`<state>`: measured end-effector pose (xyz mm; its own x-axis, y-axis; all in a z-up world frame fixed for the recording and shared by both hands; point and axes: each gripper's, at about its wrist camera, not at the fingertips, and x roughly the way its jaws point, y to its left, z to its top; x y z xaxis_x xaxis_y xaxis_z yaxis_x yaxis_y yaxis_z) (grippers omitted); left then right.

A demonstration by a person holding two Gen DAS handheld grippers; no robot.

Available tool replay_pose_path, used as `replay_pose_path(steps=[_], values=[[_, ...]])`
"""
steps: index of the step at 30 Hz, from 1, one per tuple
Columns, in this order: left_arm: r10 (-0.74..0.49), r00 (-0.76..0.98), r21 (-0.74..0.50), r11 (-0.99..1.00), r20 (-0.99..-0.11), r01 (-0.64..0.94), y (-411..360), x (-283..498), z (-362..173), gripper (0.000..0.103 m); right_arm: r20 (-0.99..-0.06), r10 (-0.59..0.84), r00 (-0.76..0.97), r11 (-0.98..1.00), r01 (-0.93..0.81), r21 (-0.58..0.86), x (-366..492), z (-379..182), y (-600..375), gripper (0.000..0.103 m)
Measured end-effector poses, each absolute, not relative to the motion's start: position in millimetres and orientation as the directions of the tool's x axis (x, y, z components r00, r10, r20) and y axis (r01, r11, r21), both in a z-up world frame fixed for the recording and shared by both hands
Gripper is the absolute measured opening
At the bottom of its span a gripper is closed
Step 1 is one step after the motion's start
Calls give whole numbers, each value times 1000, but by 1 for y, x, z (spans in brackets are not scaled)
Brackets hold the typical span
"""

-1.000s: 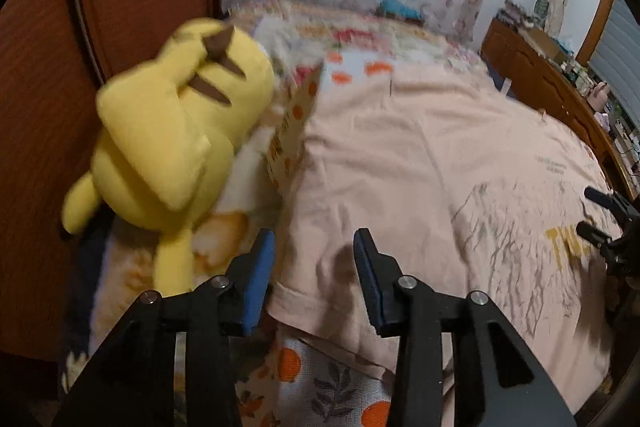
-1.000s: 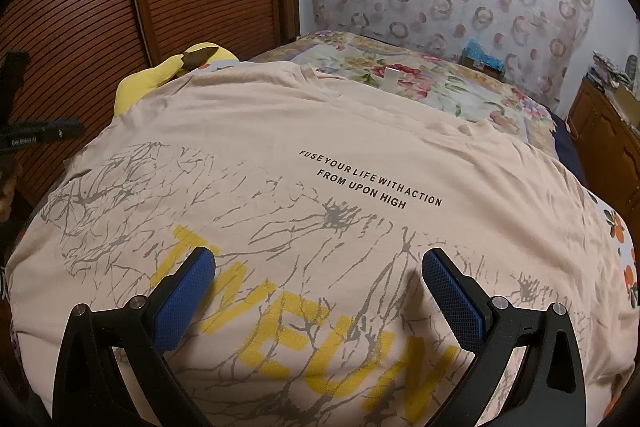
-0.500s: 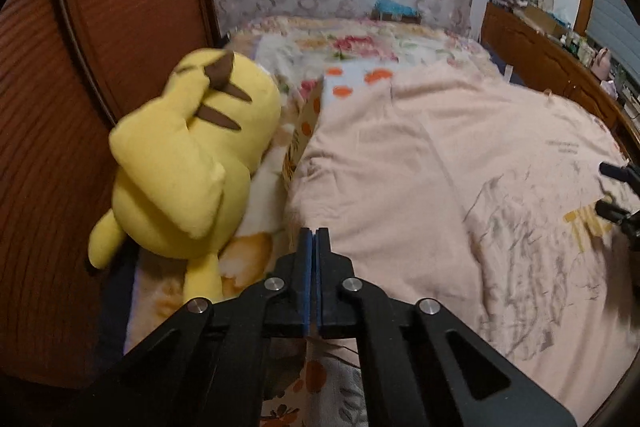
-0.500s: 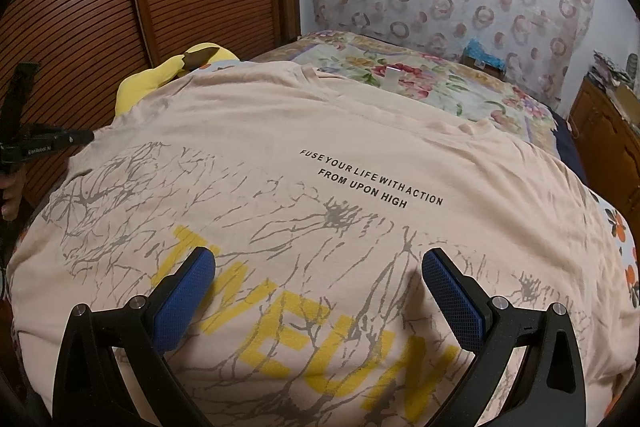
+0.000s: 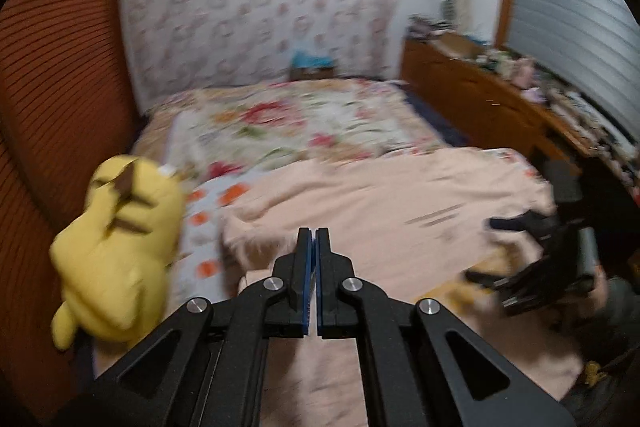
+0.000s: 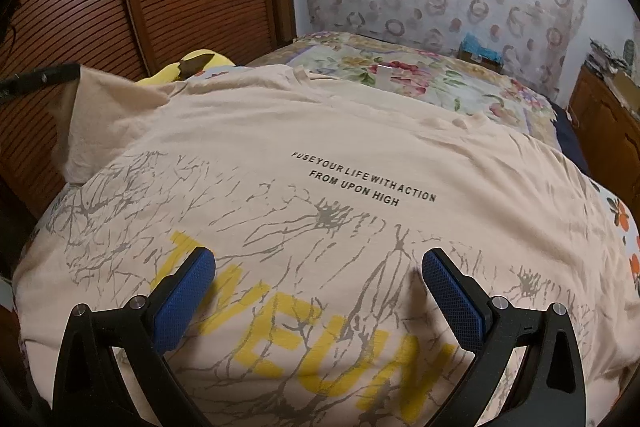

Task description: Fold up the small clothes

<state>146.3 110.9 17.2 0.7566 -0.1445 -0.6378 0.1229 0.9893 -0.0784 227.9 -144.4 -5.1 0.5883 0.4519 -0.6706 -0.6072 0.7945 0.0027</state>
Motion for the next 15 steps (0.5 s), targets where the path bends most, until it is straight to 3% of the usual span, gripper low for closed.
replay_pose_path(steps=[2,3,5,6,8,10,15], values=[[-173,750,-85,984,-638,156,96,151,19,4,-669,452,590,798,-603,8,228,-6,-145,103],[-173,747,-80,984,-642,160,93,152,20,11,-668,452,591,798,-602,7,228,-6,-145,103],[-176,747,-79,983,-642,164,91,153,17,30,-668,452,591,798,-603,6,228,-7,-143,103],[-172,746,-84,984,-644,155,95,152,14,45,-668,451,592,798,-603,5,228,-7,-142,103],[-151,742,-84,988,-654,127,103,152,8,58,-667,454,590,796,-605,7,228,-8,-141,103],[-119,738,-80,993,-664,88,113,150,1,78,-668,456,588,794,-608,7,228,-7,-141,103],[-58,698,-79,997,-714,2,140,136,-33,79,-658,473,586,787,-617,15,227,-5,-144,102]])
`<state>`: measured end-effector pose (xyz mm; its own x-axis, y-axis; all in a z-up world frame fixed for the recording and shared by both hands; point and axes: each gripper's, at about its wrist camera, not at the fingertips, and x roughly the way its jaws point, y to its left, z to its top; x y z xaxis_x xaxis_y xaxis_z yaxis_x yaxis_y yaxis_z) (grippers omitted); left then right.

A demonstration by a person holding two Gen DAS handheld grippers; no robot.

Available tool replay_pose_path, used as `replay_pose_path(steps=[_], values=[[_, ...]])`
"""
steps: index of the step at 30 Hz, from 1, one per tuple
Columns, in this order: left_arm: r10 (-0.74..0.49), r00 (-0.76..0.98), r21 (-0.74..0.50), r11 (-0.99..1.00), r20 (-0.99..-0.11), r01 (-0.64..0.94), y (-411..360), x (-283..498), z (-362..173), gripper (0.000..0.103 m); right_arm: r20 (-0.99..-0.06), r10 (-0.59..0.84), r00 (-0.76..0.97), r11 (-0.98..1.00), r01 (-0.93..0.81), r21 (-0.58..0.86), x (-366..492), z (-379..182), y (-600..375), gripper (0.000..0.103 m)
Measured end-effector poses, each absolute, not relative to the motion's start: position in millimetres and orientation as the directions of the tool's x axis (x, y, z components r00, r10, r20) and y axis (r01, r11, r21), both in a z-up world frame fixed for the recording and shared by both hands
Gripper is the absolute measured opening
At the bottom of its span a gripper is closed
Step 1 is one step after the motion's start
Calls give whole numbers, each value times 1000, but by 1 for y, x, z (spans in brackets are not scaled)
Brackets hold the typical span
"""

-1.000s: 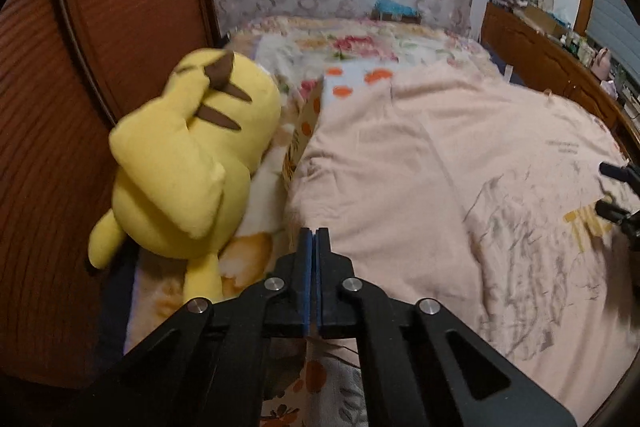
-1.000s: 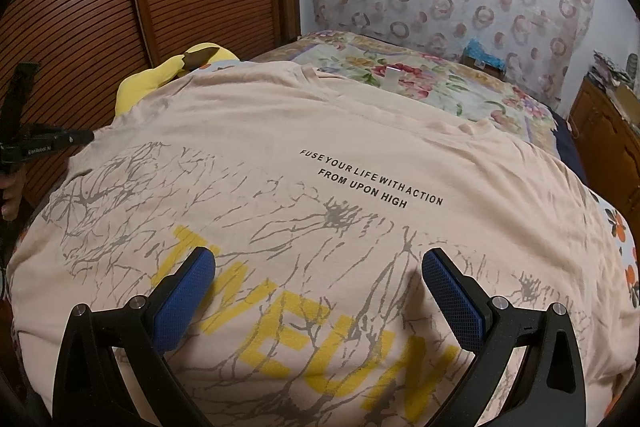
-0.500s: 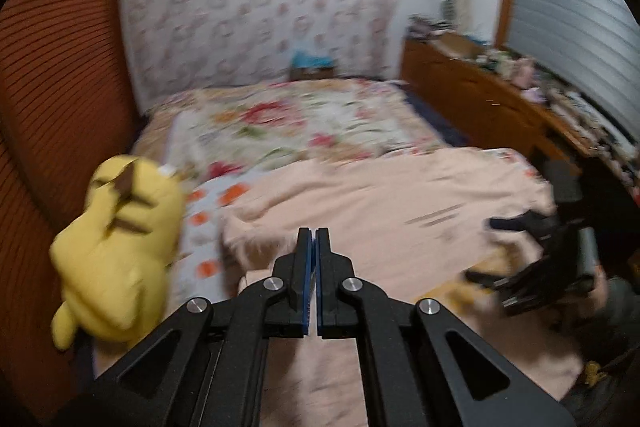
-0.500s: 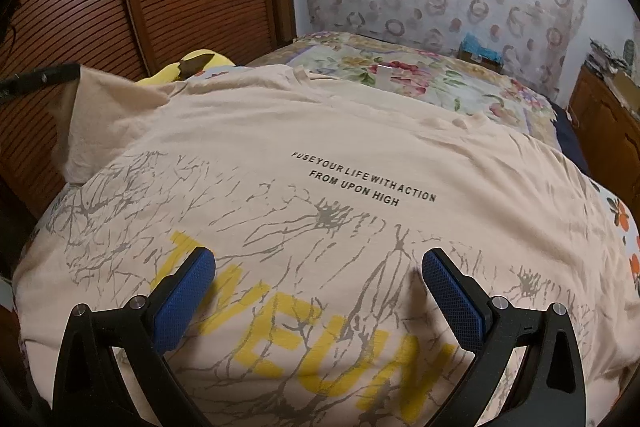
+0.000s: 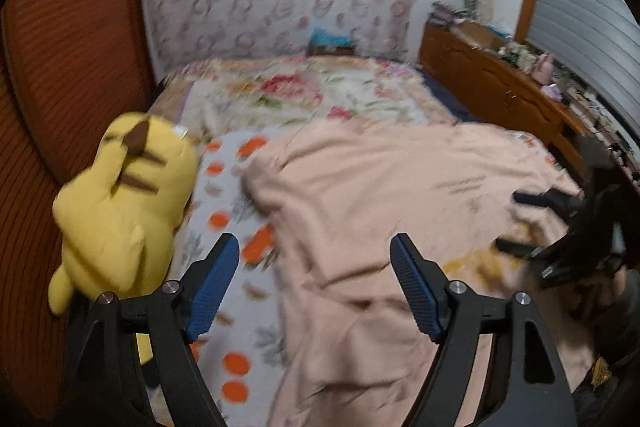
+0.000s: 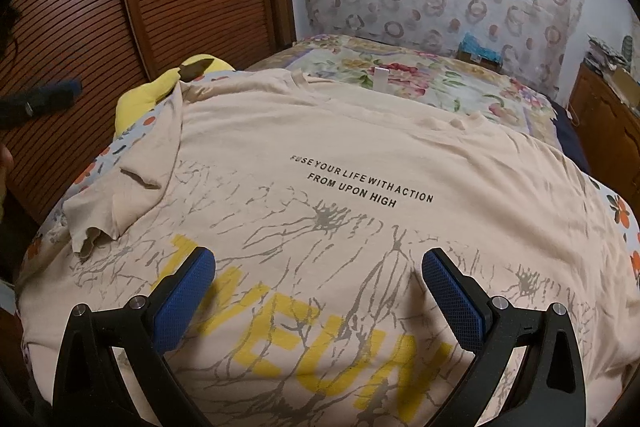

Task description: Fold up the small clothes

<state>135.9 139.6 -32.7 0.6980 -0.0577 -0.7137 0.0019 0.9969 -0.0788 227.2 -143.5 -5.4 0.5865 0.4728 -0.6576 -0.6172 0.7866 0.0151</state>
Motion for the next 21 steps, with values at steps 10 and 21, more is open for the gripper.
replay_pose_path(steps=[10,21], values=[[-1,585,-61,995,-811,-84,165,122,-96,79,-641,602,476,648,-760,44,212,17,-111,74],[6,616,-42,997,-788,-64,167,119,-106,100,-685,666,295,458,-887,64,224,11,-34,44]])
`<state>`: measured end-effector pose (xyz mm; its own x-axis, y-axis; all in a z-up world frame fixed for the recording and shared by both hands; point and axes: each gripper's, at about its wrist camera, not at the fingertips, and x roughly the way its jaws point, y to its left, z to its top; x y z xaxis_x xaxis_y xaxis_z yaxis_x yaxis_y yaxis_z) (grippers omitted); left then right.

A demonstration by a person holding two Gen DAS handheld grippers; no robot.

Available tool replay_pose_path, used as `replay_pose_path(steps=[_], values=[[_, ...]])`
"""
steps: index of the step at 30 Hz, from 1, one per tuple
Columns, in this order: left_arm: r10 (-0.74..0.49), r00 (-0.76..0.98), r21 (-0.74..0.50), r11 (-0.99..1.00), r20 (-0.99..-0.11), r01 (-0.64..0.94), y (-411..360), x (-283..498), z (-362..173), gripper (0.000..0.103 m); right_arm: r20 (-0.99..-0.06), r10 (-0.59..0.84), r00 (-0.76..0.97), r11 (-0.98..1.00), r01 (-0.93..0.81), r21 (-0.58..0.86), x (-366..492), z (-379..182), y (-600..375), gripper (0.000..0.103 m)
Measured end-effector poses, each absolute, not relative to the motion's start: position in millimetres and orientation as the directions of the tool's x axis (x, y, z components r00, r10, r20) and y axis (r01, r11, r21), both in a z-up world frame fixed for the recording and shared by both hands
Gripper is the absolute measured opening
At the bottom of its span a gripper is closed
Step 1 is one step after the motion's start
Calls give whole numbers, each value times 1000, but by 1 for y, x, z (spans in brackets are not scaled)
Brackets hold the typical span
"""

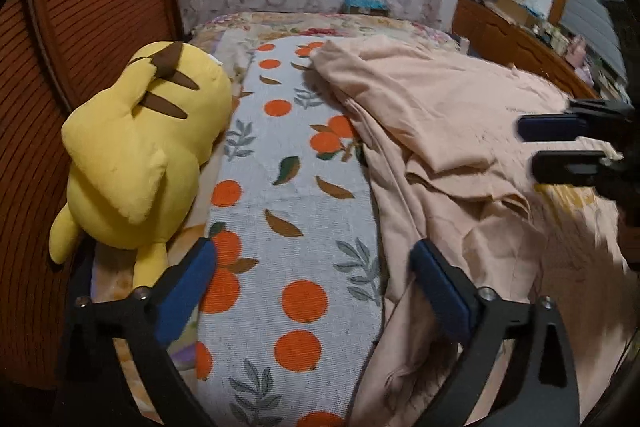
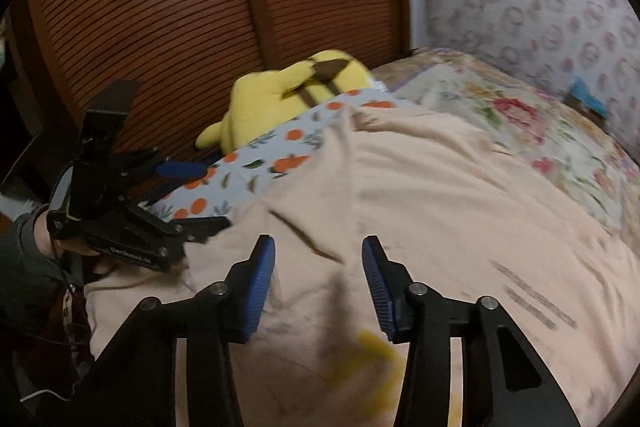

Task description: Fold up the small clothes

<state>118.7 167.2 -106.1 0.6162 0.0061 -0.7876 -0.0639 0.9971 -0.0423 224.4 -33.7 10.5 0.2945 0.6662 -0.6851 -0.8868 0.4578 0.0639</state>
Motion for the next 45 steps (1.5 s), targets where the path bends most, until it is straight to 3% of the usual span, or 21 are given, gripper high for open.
replay_pose_path(steps=[8,11,13,21,27,31,32,33,34,45], values=[[0,612,-44,997,-791,-58,168,120,-107,103,-752,612,243,389,-921,20,238,-16,11,40],[0,612,-45,997,-791,-58,167,120,-107,103,-752,596,282,389,-921,-37,240,-19,16,25],[0,612,-44,997,-791,-58,167,121,-107,103,-753,590,293,397,-917,-47,244,-20,16,8],[0,612,-45,997,-791,-58,167,121,-106,103,-647,655,391,523,-852,14,242,-6,-16,5],[0,612,-45,997,-791,-58,167,120,-107,103,-638,550,539,711,-703,20,258,-9,-53,5],[1,612,-45,997,-791,-59,167,120,-106,103,-644,513,567,753,-657,21,262,-14,-53,13],[1,612,-45,997,-791,-59,167,120,-106,103,-642,517,566,751,-660,24,261,-15,-49,19],[1,612,-44,997,-791,-59,167,120,-106,103,-641,522,562,746,-665,25,261,-14,-44,36],[1,612,-45,997,-791,-59,167,120,-107,103,-639,534,554,737,-676,30,261,-14,-40,45],[1,612,-45,997,-791,-59,167,120,-107,103,-700,611,370,551,-834,40,308,-29,21,46]])
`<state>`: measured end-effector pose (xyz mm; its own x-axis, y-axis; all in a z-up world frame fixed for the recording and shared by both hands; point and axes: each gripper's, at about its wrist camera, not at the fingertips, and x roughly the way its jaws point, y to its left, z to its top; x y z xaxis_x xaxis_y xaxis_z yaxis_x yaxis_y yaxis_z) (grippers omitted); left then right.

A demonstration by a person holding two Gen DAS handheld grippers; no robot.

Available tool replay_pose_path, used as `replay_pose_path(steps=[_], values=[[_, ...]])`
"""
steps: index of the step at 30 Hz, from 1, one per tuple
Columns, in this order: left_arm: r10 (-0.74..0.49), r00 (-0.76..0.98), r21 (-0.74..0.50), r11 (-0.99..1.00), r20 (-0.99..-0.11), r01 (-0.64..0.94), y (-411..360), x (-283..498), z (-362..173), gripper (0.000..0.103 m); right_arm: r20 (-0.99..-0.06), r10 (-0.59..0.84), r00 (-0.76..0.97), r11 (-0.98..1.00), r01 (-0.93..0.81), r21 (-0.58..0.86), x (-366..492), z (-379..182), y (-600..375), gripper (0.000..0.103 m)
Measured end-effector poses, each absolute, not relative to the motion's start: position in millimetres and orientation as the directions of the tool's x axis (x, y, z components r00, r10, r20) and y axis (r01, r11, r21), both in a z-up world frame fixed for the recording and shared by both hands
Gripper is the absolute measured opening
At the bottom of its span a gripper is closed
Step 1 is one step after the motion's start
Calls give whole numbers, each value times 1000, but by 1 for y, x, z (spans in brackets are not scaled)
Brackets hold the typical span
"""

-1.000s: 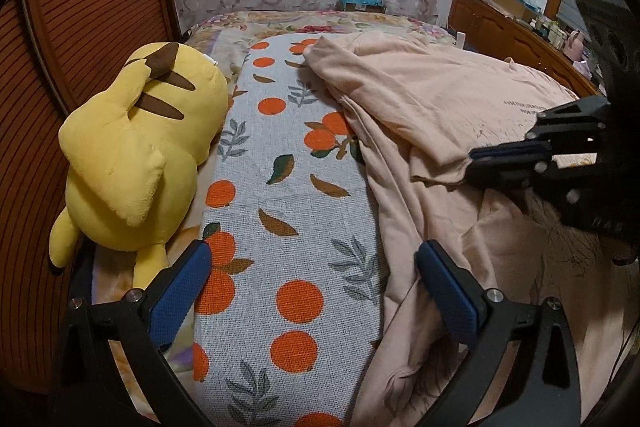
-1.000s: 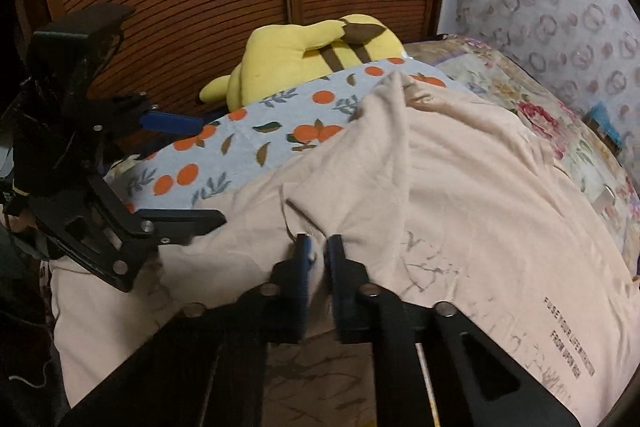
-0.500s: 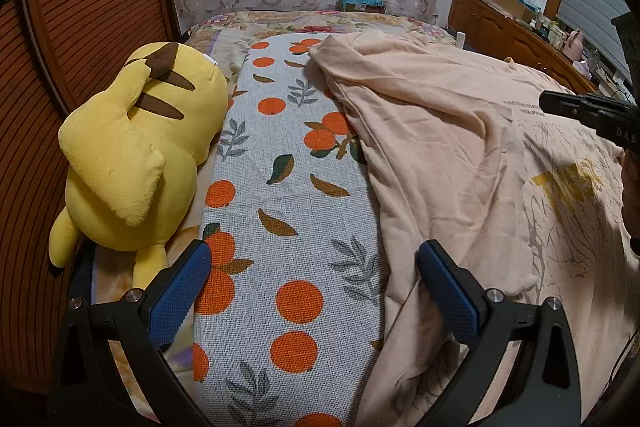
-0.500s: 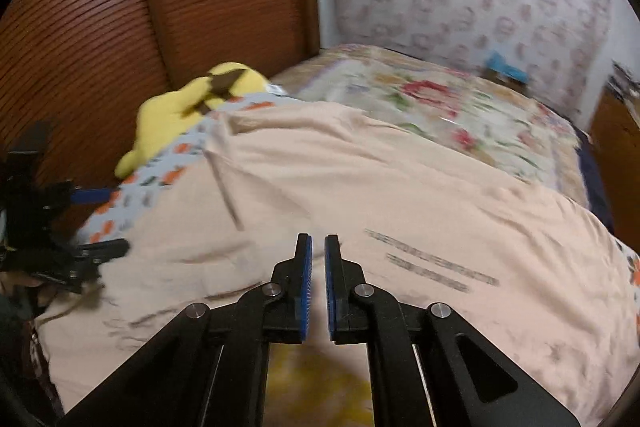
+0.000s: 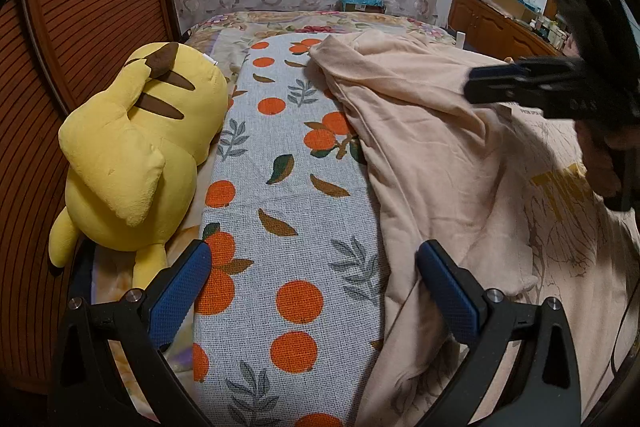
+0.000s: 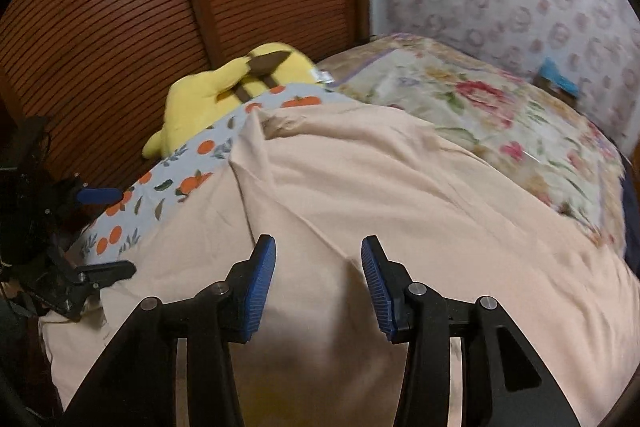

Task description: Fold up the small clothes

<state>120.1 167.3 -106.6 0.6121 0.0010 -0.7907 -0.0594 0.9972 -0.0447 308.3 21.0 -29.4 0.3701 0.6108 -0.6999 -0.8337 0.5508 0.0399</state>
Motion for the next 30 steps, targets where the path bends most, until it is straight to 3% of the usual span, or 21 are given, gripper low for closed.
replay_pose_path(steps=[6,8,9,11,13,18,20,21,22,30], values=[[1,612,-45,997,-791,-60,167,120,-107,103,-751,602,271,467,-882,56,327,-35,53,46],[1,612,-45,997,-791,-60,167,120,-107,103,-763,585,273,459,-888,34,330,-38,53,24],[1,612,-45,997,-791,-60,167,120,-107,103,-759,590,277,460,-887,33,331,-37,50,8],[2,612,-44,997,-791,-60,167,120,-107,103,-722,640,264,461,-883,86,331,-25,39,3],[2,612,-44,997,-791,-60,167,120,-107,103,-681,658,321,510,-856,90,333,-14,24,3],[1,612,-45,997,-791,-60,168,121,-107,103,-705,515,488,675,-737,-17,350,-20,14,3],[1,612,-45,997,-790,-60,168,121,-107,103,-714,511,479,679,-734,-7,353,-22,16,13],[1,612,-45,997,-791,-60,167,121,-107,103,-713,505,487,688,-725,-9,355,-22,16,28],[2,612,-45,997,-791,-60,167,121,-107,103,-704,503,500,695,-719,-14,355,-20,10,32],[1,612,-44,997,-791,-60,167,120,-107,103,-720,528,451,685,-727,48,329,-31,-21,32]])
